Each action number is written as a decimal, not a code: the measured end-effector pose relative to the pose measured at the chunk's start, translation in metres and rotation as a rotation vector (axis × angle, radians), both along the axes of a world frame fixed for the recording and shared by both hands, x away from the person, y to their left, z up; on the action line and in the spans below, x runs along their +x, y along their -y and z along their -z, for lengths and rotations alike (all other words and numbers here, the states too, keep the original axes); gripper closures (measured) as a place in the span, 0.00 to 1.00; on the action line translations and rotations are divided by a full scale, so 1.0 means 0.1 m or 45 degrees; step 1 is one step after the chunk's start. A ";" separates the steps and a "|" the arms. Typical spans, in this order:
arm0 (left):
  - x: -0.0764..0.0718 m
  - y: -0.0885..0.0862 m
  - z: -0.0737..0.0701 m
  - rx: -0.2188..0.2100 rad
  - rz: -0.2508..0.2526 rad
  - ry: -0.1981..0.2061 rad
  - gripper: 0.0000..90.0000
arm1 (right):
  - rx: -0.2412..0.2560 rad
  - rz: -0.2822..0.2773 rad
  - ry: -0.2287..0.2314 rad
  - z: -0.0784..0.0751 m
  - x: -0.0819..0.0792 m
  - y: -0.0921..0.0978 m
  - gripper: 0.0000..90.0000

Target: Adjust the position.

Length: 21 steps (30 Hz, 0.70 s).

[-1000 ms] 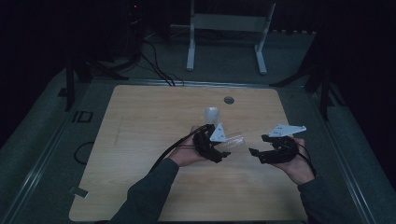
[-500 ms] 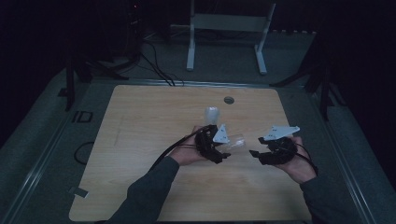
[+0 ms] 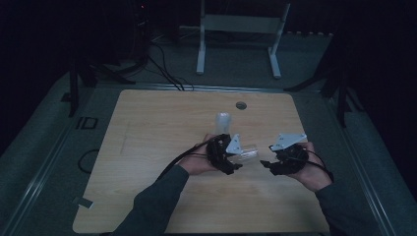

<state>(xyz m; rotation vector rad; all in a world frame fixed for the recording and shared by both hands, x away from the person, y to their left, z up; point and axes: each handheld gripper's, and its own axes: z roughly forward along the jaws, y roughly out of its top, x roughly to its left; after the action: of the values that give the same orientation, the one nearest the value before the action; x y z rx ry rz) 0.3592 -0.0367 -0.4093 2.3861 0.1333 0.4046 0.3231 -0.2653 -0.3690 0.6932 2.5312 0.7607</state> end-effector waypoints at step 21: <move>-0.04 0.06 0.04 0.060 0.074 -0.007 0.34 | -0.116 -0.139 -0.020 -0.01 -0.01 -0.12 0.41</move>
<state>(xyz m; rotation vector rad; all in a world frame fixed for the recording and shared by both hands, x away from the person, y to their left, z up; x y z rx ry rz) 0.3551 -0.0430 -0.4133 2.4316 0.0574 0.3782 0.3224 -0.2529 -0.3683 0.5371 2.6170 0.6732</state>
